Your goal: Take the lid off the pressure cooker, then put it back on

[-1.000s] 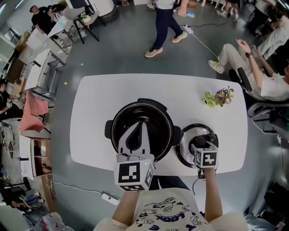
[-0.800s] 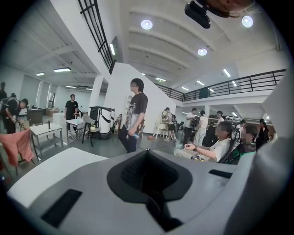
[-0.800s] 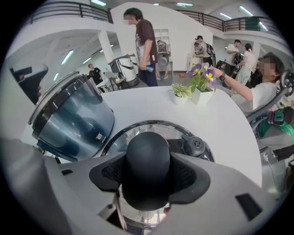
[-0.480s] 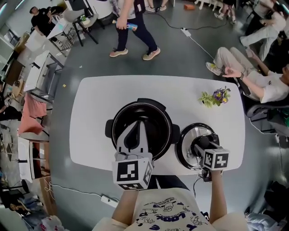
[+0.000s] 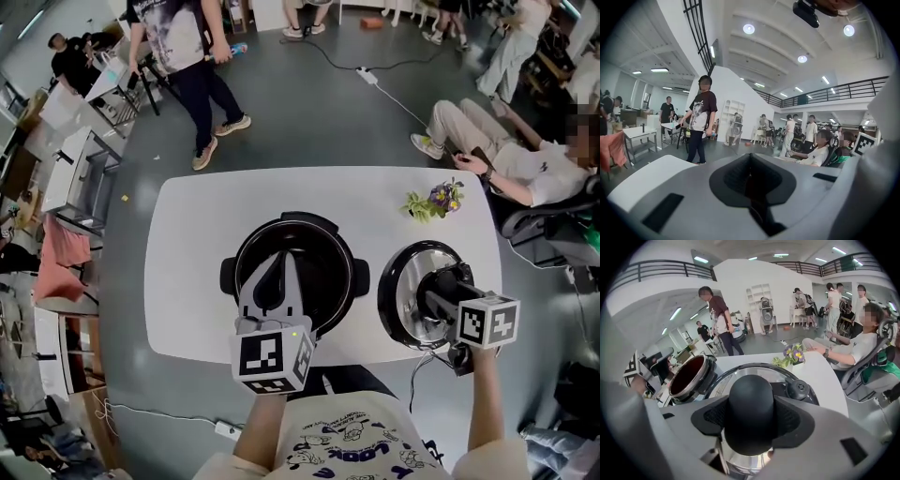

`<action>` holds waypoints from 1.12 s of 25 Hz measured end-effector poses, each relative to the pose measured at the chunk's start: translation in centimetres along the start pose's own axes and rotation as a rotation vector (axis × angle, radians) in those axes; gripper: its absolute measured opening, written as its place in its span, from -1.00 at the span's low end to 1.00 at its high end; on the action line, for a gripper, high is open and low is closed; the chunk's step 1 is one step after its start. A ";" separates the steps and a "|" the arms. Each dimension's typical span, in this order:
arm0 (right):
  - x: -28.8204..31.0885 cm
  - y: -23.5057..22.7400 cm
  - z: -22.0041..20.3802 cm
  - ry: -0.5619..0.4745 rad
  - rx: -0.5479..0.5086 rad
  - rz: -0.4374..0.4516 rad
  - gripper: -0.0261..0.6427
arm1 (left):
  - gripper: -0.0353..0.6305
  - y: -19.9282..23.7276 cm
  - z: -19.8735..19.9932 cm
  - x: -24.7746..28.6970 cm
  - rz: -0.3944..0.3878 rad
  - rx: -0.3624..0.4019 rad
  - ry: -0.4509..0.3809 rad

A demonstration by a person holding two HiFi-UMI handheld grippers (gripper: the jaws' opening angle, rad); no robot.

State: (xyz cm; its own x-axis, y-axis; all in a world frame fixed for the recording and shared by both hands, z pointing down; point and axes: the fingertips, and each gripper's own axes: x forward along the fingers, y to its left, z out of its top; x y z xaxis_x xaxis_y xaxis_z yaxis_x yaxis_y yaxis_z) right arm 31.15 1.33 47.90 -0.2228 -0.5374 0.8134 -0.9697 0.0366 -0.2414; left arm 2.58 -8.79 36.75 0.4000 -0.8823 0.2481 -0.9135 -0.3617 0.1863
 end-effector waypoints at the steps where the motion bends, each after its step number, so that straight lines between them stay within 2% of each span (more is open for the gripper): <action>1: -0.9 0.5 0.4 -0.006 -0.003 0.007 -0.05 | -0.85 0.3 0.3 -0.6 0.000 -0.001 -0.003; 5: -2.8 2.3 2.7 -0.014 -0.048 0.040 -0.05 | -0.85 1.3 1.1 -1.8 0.010 -0.004 -0.016; 8: -3.4 4.5 4.6 -0.014 -0.121 0.065 -0.05 | -0.85 2.5 1.5 -2.6 0.026 -0.012 -0.026; 12: -3.4 8.1 6.2 -0.008 -0.187 0.132 -0.05 | -0.85 4.5 1.5 -3.8 0.054 -0.019 -0.034; 17: -3.2 13.4 7.9 0.003 -0.275 0.210 -0.05 | -0.85 7.5 1.8 -6.0 0.109 -0.036 -0.048; 28: -0.2 25.3 9.6 0.056 -0.497 0.305 -0.05 | -0.85 15.7 2.1 -10.8 0.242 -0.075 -0.075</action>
State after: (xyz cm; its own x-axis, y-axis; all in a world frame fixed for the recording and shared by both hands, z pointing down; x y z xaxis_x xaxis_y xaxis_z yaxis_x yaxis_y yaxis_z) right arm 7.64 -5.70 36.58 -0.4910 -0.3957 0.7761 -0.7886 0.5805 -0.2030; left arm -16.26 -5.62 35.03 0.1612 -0.9613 0.2237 -0.9728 -0.1165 0.2004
